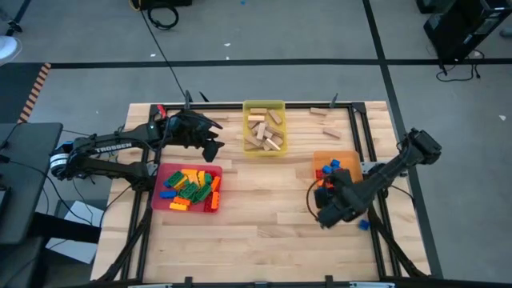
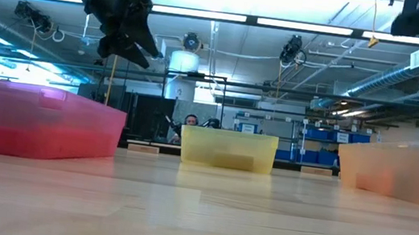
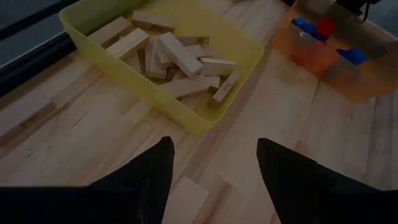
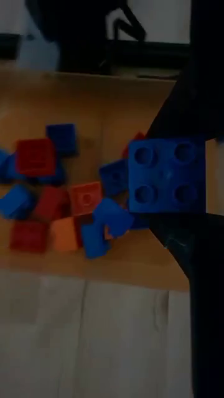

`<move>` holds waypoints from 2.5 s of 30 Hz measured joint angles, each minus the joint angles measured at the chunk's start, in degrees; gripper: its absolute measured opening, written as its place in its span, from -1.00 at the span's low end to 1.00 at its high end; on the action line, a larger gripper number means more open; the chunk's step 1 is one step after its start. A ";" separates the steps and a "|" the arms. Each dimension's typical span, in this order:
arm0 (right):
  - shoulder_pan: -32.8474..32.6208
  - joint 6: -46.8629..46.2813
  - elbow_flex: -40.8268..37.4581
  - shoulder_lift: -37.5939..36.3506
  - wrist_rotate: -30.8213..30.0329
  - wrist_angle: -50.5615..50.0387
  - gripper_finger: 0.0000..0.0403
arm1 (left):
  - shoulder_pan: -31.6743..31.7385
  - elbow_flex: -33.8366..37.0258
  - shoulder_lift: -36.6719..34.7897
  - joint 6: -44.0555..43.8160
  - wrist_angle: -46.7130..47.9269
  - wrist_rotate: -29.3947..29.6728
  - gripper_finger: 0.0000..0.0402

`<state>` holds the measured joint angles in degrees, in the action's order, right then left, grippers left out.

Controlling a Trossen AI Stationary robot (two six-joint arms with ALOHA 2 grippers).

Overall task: Sort blocks by size
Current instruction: Put the 1 stud blue game piece into the orange bin, then put the wooden block into the yellow bin

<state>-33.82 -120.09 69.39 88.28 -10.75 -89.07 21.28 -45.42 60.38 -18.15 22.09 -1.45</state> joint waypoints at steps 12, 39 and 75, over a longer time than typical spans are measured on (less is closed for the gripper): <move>9.62 0.11 -20.90 -12.97 8.41 25.58 -0.22 | 0.52 0.00 0.00 1.79 3.08 -0.20 0.19; 26.31 26.38 -18.95 -33.78 -25.41 26.65 0.41 | 8.96 -4.06 0.00 -0.08 4.16 1.30 0.19; 82.69 123.04 15.69 25.33 1.25 8.70 0.33 | 15.54 -4.79 3.80 -9.57 3.57 2.38 0.19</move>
<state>48.87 2.95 85.08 113.61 -9.51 -80.37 36.82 -50.22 64.18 -27.73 25.66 0.93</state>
